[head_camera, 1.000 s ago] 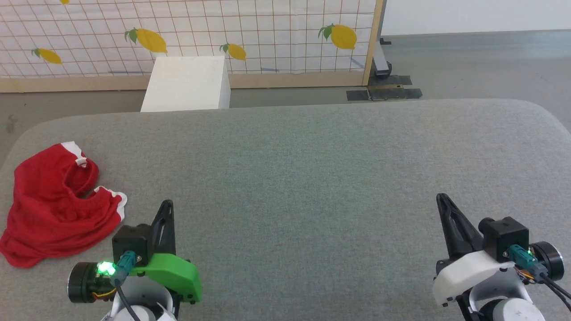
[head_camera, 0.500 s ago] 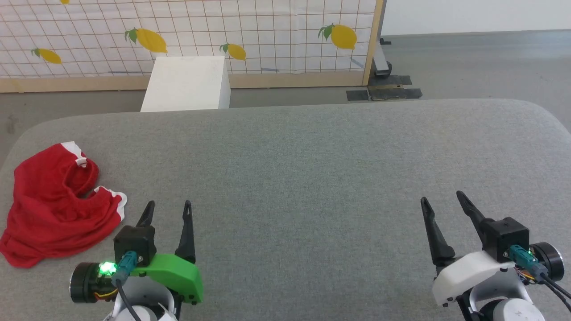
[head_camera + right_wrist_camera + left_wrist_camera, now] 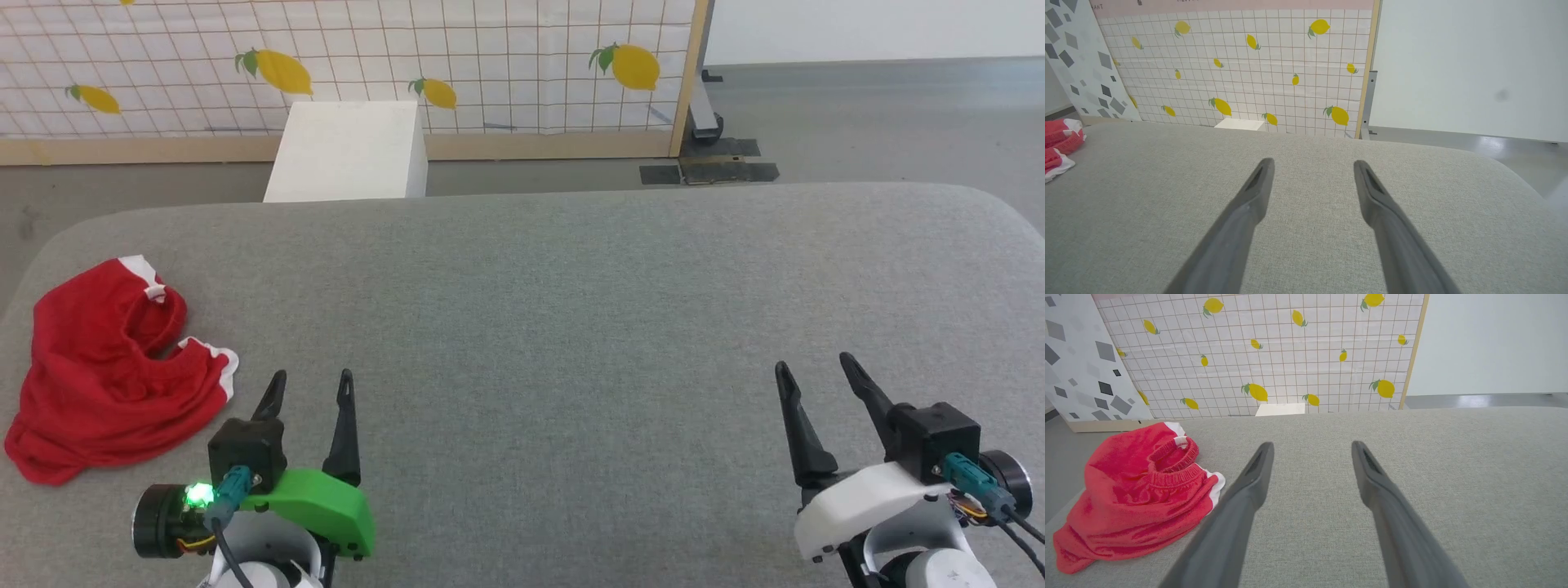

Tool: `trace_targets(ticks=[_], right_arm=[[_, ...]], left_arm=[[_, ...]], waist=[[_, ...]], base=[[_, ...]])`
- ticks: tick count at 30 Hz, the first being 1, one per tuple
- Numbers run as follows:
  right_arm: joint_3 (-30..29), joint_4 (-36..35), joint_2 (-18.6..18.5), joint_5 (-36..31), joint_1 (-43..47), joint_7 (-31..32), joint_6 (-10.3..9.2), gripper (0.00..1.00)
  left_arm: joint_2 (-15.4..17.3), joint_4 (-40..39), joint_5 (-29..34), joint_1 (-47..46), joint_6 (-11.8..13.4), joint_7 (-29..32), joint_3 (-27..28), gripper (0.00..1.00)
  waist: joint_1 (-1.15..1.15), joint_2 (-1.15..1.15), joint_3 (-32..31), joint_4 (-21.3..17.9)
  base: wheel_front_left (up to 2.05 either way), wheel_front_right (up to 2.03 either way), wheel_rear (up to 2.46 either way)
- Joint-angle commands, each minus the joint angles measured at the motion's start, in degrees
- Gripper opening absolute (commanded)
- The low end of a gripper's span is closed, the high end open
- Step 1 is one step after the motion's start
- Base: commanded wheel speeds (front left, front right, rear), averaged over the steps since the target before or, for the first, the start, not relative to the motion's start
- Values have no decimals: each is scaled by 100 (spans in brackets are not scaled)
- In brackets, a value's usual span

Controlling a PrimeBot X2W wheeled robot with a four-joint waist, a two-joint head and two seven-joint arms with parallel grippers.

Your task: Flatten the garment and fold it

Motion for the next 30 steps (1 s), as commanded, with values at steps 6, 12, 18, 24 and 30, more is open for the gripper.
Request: trace_targets(ticks=[6,12,18,24,30], right_arm=[[-26,88,2,155,43,-134,-2,100],[-38,148,2,252,56,-205,-2,100],[-49,208,2,340,71,-275,-3,100],[-54,277,2,439,77,-346,-3,100],[-41,349,3,542,86,-417,-3,100]], left_arm=[[-6,73,-96,-6,38,-122,14,100],[-8,118,-151,4,49,-192,21,100],[-10,155,-198,10,59,-262,32,100],[-11,200,-254,16,66,-333,32,100],[-13,243,-304,39,79,-403,33,100]], waist=[[0,0,4,107],[0,0,-1,246],[0,0,2,425],[0,0,5,626],[0,0,7,817]], base=[[0,0,0],[0,0,0],[0,0,0],[0,0,0],[0,0,0]])
